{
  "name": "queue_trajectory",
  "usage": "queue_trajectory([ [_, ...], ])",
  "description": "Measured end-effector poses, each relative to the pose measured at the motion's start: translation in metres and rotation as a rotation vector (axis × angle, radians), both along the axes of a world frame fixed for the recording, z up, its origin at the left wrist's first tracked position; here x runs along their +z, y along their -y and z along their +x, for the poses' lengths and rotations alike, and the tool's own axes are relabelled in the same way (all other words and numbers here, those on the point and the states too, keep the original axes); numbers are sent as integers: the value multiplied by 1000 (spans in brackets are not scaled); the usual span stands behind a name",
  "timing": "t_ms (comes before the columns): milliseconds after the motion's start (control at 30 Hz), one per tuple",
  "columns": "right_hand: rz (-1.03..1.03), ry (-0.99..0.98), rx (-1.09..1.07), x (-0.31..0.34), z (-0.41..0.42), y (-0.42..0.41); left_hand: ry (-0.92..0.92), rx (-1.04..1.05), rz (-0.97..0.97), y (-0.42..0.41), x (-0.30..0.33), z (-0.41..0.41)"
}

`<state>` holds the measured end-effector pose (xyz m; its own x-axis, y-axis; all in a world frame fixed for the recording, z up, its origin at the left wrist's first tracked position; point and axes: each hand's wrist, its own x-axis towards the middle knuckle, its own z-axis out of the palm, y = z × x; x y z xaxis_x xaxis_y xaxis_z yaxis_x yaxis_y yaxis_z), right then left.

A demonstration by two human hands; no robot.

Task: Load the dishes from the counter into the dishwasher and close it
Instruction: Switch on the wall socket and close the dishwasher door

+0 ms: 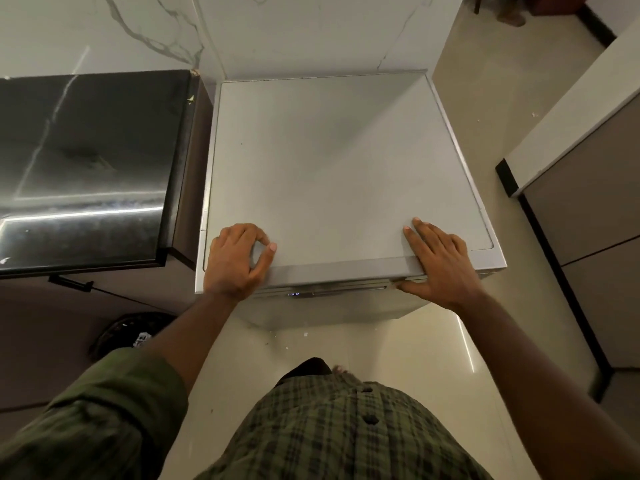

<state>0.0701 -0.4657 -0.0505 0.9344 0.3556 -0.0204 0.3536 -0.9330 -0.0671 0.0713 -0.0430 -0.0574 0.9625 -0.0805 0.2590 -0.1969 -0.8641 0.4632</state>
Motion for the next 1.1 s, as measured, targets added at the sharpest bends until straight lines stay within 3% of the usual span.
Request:
queue_trajectory([
  [167,-47,-29,-13,3,10,-48,19,30,-22,-1,-1,-2],
  [1100,-46,-56,-55,13,6,-54,27,61,22,0,-8,-1],
])
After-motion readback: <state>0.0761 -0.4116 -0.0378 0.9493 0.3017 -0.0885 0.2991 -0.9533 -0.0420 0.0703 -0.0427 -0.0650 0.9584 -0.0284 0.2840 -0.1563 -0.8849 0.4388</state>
